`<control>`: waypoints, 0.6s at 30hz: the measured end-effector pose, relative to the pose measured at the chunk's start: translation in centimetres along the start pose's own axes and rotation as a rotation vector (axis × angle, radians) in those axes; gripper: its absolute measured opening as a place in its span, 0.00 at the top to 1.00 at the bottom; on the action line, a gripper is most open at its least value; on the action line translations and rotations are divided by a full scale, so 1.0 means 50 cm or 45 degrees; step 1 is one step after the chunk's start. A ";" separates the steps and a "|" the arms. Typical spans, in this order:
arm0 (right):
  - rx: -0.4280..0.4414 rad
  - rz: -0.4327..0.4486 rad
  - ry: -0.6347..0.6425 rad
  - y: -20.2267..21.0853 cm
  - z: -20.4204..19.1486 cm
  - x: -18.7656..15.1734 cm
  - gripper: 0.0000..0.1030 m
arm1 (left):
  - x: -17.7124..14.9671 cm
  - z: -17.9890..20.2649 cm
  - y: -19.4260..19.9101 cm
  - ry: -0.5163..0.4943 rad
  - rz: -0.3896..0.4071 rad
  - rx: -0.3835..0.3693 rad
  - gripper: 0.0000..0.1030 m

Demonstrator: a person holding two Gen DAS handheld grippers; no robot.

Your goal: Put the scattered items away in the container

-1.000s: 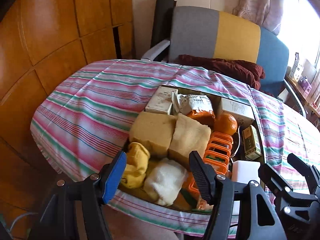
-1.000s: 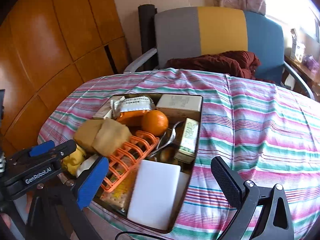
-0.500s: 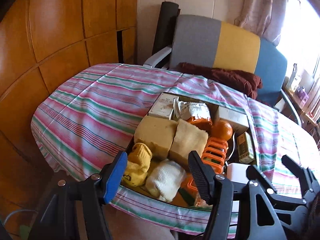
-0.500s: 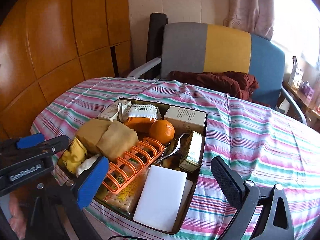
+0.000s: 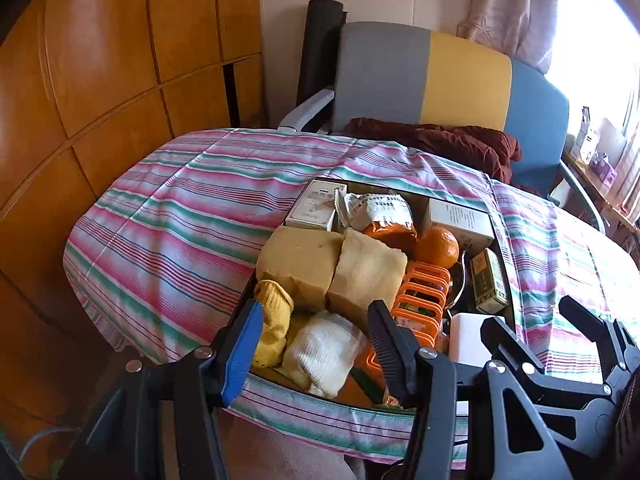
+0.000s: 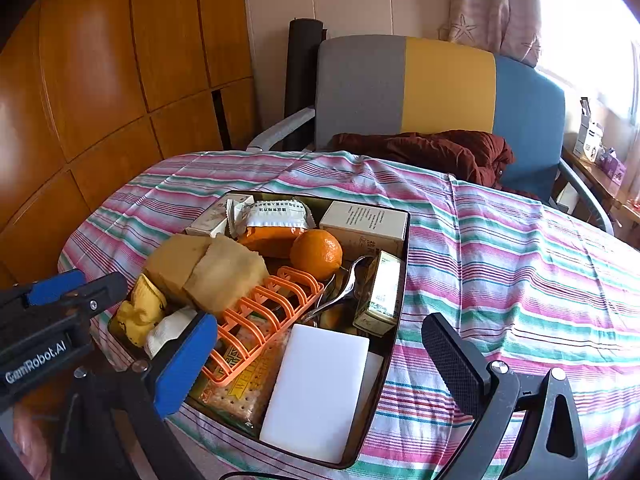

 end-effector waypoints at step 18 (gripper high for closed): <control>0.243 -0.152 0.180 -0.088 -0.103 0.008 0.48 | -0.002 -0.115 -0.038 0.049 -0.035 0.185 0.46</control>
Point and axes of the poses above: each gripper's, at about its wrist camera, not at the fingertips, and y roughly against the way its jaws point, z to its right, x to its top, the point moved 10 cm from there along -y, roughly the way its jaws point
